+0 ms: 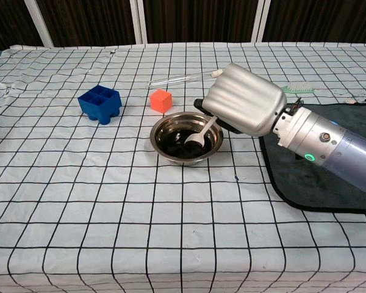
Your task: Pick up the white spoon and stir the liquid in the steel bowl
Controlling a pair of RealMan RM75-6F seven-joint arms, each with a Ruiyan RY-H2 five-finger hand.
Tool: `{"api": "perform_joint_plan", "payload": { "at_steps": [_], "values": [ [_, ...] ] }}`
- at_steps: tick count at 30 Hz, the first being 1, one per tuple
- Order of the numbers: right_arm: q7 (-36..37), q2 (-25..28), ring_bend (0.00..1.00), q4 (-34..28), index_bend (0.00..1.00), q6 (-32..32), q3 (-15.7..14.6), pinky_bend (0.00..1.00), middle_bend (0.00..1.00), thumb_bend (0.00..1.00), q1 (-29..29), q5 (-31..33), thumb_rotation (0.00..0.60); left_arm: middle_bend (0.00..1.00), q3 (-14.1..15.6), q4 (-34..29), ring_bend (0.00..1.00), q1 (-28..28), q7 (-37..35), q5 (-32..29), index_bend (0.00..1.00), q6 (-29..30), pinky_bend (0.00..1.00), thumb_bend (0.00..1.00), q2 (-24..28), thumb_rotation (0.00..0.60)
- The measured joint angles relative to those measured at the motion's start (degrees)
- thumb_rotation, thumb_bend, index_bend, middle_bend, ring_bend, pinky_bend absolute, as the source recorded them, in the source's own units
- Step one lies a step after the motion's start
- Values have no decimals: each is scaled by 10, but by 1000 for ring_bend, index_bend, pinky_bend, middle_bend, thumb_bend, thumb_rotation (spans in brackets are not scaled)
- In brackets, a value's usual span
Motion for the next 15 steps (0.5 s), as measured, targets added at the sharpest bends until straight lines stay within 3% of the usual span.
{"api": "perform_joint_plan", "payload": {
  "at_steps": [8, 15],
  "values": [
    [0, -1, 1000, -6, 369, -16, 9, 1000, 906, 309, -1, 13, 600, 13, 0, 0, 0, 0, 1, -1, 100, 0, 20, 220, 0, 600],
    [-5, 8, 1000, -33, 244, -29, 15, 1000, 906, 292, -3, 22, 600, 13, -1, 1, 0, -1, 1, -2, 100, -2, 20, 220, 0, 600]
  ]
}}
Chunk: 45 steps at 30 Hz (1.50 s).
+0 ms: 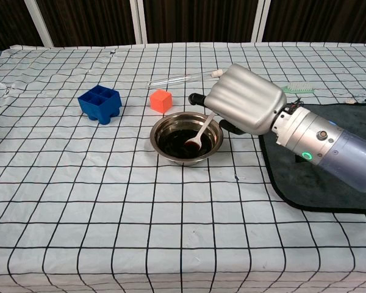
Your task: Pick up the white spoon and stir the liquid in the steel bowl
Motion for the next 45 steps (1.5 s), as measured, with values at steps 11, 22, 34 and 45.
{"api": "perform_joint_plan", "payload": {
  "at_steps": [11, 22, 34, 45],
  "values": [
    [-18, 36, 994, -61, 213, -2, 36, 999, 813, 292, -2, 28, 600, 13, 1, 0, 0, -1, 0, 2, 100, -3, 20, 220, 0, 600],
    [3, 171, 534, -222, 114, -85, 111, 583, 413, 291, -35, 169, 600, 13, 9, -4, 0, -1, -2, 17, 100, -3, 20, 220, 1, 600],
    [28, 483, 359, -509, 64, -180, 155, 431, 289, 255, -140, 355, 600, 13, 18, -5, 0, -3, -3, 32, 100, -5, 19, 220, 1, 600],
    [72, 587, 300, -665, 62, -78, 100, 345, 207, 254, -279, 312, 600, 13, 25, -5, 0, -4, -15, 49, 100, -8, 19, 220, 5, 600]
  ]
}}
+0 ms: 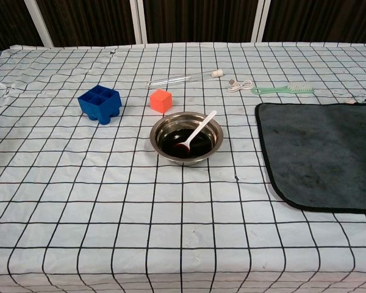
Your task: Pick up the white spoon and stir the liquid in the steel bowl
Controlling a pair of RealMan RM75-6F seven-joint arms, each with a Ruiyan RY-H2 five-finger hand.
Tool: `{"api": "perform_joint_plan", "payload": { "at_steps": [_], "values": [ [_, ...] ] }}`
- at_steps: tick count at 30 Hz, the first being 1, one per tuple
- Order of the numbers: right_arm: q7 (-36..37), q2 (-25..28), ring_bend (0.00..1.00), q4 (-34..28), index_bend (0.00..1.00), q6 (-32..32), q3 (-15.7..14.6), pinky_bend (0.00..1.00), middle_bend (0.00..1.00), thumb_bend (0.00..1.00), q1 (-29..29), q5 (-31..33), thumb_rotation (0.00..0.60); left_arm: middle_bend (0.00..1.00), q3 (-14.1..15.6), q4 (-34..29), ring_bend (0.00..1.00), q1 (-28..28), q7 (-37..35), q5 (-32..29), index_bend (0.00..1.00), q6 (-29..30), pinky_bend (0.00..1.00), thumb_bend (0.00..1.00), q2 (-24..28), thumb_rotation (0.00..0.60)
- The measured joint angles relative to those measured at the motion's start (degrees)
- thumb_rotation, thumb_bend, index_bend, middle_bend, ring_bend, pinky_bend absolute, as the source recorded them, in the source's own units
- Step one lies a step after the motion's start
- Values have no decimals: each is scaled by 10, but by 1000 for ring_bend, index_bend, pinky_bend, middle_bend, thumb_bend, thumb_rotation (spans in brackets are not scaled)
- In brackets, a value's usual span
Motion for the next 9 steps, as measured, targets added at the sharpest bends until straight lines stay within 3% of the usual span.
{"api": "perform_joint_plan", "payload": {
  "at_steps": [4, 9],
  "values": [
    [-15, -15, 299, -9, 61, 56, -39, 336, 201, 254, -34, -70, 600, 13, 4, -2, 0, 2, -6, 7, 100, 2, 19, 220, 3, 600],
    [-51, -70, 298, 2, 55, 115, -72, 336, 198, 253, -61, -147, 600, 14, 9, -7, 0, 3, -16, 15, 100, 1, 19, 220, 10, 600]
  ]
}}
